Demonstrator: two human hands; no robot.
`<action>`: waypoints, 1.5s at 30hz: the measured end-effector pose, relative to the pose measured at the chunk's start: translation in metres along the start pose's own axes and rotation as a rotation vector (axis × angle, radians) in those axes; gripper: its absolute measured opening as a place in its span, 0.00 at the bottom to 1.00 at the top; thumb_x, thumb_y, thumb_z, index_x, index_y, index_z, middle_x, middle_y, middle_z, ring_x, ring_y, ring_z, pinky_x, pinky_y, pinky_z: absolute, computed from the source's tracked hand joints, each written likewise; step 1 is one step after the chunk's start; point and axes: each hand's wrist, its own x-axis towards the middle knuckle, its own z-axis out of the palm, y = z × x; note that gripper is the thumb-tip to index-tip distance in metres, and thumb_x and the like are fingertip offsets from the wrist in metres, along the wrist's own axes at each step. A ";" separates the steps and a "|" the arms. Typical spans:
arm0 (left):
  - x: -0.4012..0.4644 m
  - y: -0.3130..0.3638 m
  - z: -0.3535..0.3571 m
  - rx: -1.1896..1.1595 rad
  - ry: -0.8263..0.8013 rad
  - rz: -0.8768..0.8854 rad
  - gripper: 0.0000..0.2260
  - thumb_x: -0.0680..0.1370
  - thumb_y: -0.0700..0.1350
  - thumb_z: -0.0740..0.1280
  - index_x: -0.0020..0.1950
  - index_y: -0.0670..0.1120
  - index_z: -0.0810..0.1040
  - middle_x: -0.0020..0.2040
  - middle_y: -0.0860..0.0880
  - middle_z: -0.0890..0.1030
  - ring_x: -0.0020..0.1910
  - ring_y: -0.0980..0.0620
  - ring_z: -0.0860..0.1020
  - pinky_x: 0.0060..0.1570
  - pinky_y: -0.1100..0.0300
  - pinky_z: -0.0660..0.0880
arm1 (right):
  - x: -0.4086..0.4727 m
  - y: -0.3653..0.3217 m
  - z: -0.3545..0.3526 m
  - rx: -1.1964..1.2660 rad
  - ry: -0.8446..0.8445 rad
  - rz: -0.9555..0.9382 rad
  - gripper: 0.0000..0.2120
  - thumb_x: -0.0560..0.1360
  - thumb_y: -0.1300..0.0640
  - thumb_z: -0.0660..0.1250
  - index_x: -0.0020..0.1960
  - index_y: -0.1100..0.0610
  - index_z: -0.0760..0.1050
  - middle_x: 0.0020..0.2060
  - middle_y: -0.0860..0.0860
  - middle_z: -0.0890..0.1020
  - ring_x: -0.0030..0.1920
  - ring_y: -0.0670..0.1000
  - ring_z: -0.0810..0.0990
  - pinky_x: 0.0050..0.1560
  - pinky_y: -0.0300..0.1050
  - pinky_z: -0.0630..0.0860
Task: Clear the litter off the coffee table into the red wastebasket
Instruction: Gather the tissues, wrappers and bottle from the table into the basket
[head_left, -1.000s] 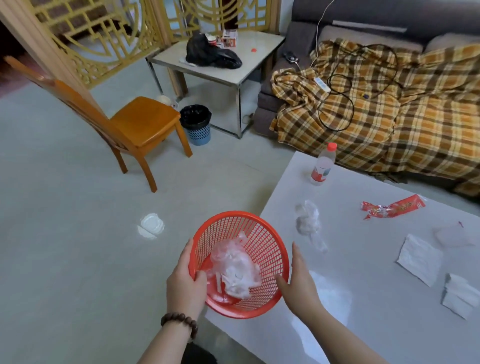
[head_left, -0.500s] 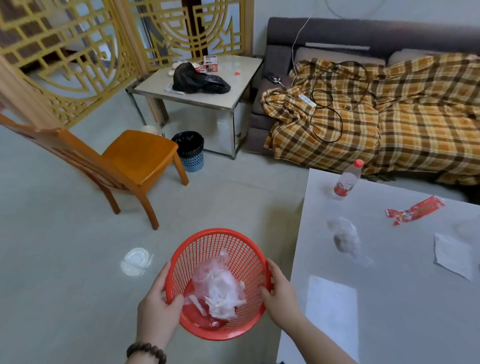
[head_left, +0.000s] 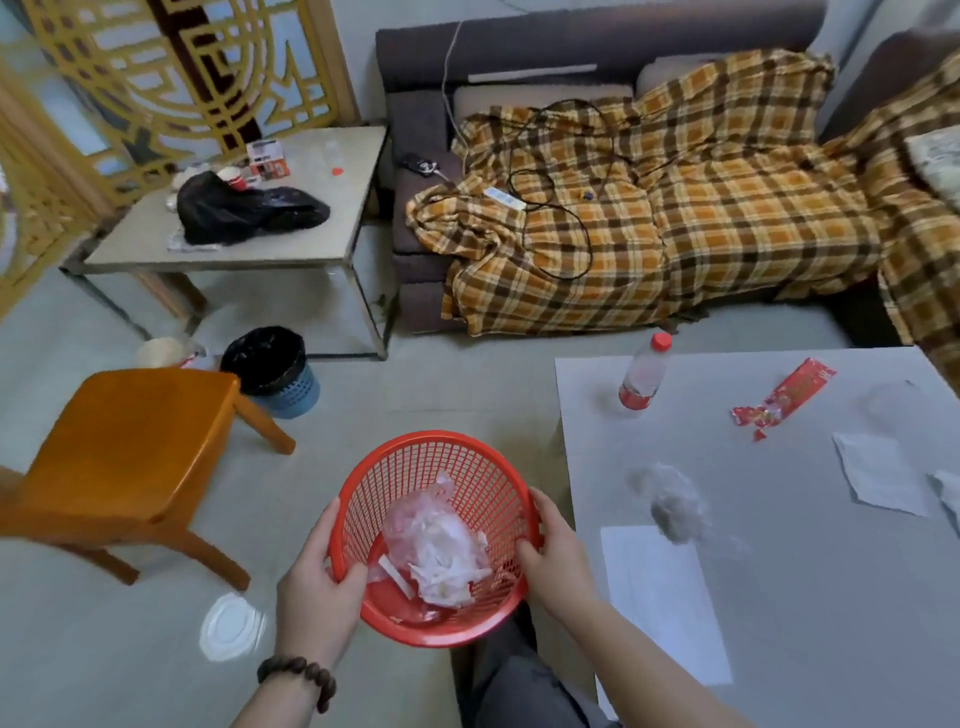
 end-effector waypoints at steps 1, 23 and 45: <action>0.025 0.016 0.006 0.021 -0.020 0.018 0.28 0.76 0.39 0.67 0.73 0.56 0.65 0.52 0.53 0.79 0.44 0.57 0.79 0.30 0.63 0.79 | 0.023 -0.008 -0.002 0.019 0.026 0.003 0.28 0.71 0.65 0.59 0.68 0.44 0.65 0.50 0.32 0.74 0.51 0.32 0.74 0.51 0.27 0.72; 0.320 0.294 0.218 0.475 -0.574 0.580 0.30 0.74 0.36 0.64 0.74 0.53 0.66 0.44 0.49 0.79 0.34 0.61 0.73 0.31 0.68 0.66 | 0.255 -0.059 -0.112 0.358 0.666 0.293 0.21 0.74 0.58 0.61 0.66 0.46 0.66 0.50 0.42 0.77 0.50 0.45 0.78 0.44 0.32 0.73; 0.418 0.291 0.309 0.714 -0.738 0.734 0.33 0.66 0.56 0.59 0.72 0.65 0.62 0.56 0.51 0.80 0.52 0.47 0.80 0.52 0.43 0.77 | 0.213 0.168 -0.108 0.204 0.946 1.091 0.23 0.75 0.60 0.62 0.69 0.49 0.67 0.74 0.55 0.56 0.68 0.61 0.60 0.63 0.52 0.67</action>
